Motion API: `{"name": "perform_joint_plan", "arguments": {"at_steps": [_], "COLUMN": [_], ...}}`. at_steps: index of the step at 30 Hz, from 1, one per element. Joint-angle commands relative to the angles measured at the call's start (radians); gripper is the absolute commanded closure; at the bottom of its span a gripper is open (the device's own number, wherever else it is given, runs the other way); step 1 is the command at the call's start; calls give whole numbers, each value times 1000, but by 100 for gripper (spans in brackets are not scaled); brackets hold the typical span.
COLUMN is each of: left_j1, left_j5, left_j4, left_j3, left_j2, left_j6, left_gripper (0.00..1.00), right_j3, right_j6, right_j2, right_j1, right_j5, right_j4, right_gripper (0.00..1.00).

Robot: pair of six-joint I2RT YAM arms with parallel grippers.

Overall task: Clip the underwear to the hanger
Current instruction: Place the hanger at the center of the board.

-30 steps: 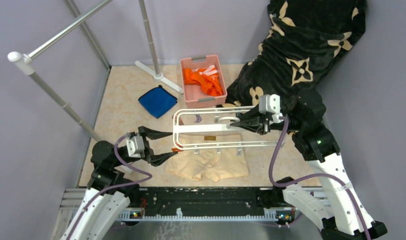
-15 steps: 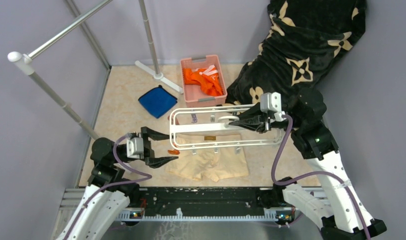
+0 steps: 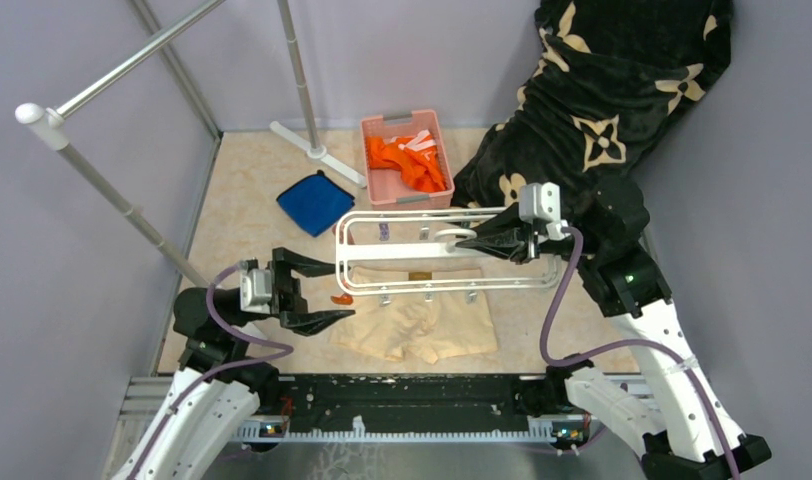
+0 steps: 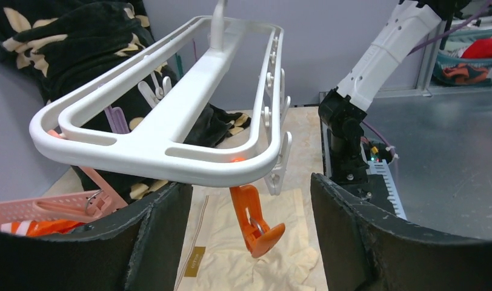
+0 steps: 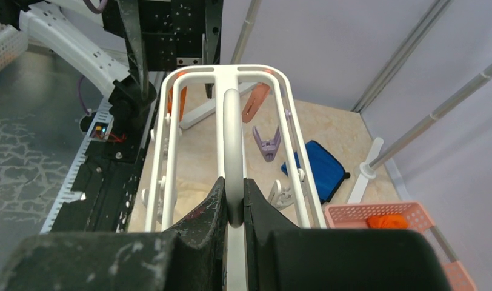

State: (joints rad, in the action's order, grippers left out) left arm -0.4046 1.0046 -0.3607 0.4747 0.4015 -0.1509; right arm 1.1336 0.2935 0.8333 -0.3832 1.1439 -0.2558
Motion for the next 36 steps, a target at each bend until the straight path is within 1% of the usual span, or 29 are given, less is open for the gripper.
{"name": "perform_joint_plan", "arguments": {"at_steps": [1,5,9,11,13,15,17,20,24,27,29,31,36], "left_j1": [2,2,2,1,3,2,2,2,1,3,2,1,2], "left_j5": [-40,-45,-39,-55,-107,-205,-335,-504,-674,-833,-901,-917,-881], "left_j4": [-160,-286,-310,-265,-168,-40,71,196,325,398,424,417,375], "left_j3": [-52,-97,-102,-100,-85,-60,-41,-32,-24,-19,-23,-34,-48], "left_j2": [3,23,49,54,52,40,22,-26,-108,-158,-191,-214,-204], "left_j6": [-155,-264,-284,-253,-186,-124,-77,-28,-4,-26,-45,-52,-59], "left_gripper": [23,27,32,32,27,21,12,1,0,0,0,0,0], "right_j3": [-8,-23,-41,-57,-85,-126,-155,-181,-196,-198,-197,-187,-124], "right_j6": [0,-14,-13,-15,-32,-57,-78,-87,-85,-64,-33,-3,65], "right_j2": [-7,-1,9,16,25,32,40,54,100,150,195,252,429], "right_j1": [0,0,0,0,0,0,0,0,0,0,0,0,-2], "right_j5": [-9,-12,-43,-87,-119,-136,-160,-196,-229,-231,-219,-198,-135], "right_j4": [127,152,157,172,215,264,309,348,372,375,363,356,325], "right_gripper": [100,100,100,100,100,100,100,100,100,100,100,100,98]}}
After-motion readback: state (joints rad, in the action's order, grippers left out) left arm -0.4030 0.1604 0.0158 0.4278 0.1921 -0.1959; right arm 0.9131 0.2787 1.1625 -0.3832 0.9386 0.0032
